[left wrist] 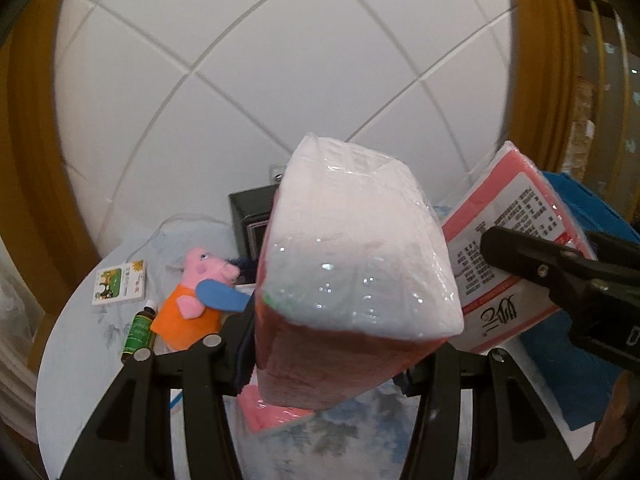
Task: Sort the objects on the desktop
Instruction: 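Carry both pink tissue packs to the blue crate and open both grippers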
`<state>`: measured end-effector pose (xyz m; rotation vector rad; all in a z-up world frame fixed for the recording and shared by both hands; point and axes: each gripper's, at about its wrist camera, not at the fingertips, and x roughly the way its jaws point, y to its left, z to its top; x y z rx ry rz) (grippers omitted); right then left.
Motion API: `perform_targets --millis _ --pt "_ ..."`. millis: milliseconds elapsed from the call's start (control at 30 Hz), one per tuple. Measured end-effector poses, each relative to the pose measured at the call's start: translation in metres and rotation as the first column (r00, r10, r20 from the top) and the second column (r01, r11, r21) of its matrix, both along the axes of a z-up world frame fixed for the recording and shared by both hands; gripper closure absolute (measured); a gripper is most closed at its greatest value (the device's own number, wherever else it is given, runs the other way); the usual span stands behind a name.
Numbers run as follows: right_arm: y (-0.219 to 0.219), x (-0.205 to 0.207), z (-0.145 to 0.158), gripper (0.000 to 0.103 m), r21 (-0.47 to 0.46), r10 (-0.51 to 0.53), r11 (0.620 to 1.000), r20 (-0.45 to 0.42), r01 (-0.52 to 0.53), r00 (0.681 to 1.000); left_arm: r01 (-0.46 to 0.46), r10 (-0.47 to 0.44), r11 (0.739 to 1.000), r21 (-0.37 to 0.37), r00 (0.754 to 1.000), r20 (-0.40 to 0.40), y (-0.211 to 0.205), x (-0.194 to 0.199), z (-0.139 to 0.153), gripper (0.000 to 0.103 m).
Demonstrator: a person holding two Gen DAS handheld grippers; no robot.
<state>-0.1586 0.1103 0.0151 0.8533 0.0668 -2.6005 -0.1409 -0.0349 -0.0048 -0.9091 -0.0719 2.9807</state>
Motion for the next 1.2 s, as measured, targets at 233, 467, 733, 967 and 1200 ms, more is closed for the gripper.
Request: perform_targets --millis 233,467,733,967,1200 --pt "0.069 0.044 0.035 0.049 -0.001 -0.080 0.997 -0.082 0.081 0.993 0.097 -0.097 0.995 -0.003 0.995 -0.038 0.066 0.028 0.027 0.051" --pt "0.154 0.070 0.079 0.049 0.021 -0.191 0.981 -0.137 0.195 0.972 0.209 -0.208 0.978 0.010 0.975 -0.072 0.140 0.034 0.060 0.051" --pt "0.267 0.086 0.155 0.049 0.054 -0.279 0.955 -0.175 0.292 0.944 0.341 -0.338 0.940 0.023 0.936 -0.099 0.257 0.017 0.120 0.051" --pt "0.364 0.053 0.194 0.049 0.116 -0.320 0.937 -0.094 0.330 0.943 0.404 -0.405 0.913 0.050 0.914 0.023 0.371 -0.035 0.141 0.051" --pt "0.470 -0.022 0.173 0.049 0.085 -0.374 0.927 0.114 0.366 0.920 0.389 -0.387 0.920 0.039 0.892 0.233 0.473 -0.105 0.109 0.051"
